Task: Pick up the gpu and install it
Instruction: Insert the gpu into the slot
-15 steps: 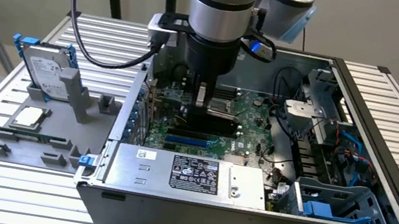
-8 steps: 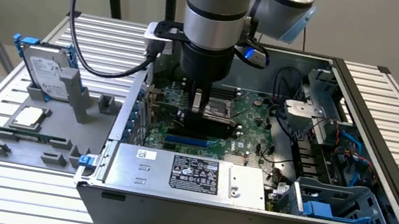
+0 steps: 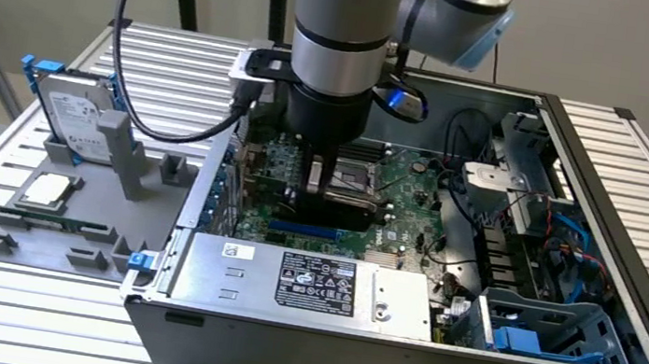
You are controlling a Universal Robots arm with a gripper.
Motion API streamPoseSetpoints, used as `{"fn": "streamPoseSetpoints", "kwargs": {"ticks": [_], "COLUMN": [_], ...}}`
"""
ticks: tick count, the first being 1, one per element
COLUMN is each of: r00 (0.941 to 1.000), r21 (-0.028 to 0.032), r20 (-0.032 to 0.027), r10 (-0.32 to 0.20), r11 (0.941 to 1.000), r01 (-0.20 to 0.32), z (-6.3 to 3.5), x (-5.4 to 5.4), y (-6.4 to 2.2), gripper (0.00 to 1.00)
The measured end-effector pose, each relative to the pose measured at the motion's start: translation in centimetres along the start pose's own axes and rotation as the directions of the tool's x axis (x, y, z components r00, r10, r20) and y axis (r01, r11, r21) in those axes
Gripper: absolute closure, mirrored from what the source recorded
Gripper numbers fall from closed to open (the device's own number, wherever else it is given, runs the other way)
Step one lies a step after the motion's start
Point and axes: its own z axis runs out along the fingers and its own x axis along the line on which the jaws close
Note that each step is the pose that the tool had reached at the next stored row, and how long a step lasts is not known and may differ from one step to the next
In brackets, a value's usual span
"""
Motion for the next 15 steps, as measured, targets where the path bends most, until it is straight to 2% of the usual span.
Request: {"fn": "streamPoseSetpoints", "kwargs": {"ticks": [7,15], "r00": [1.0,0.9999], "r21": [0.0041,0.0036], "r20": [0.0014,0.0084], "r10": [-0.006,-0.007], "r11": [1.0,1.0], "r01": [0.006,0.007], "z": [1.12,1.24], "x": [0.1,0.1], "y": [0.36,0.51], "gripper": [1.0,1.0]}}
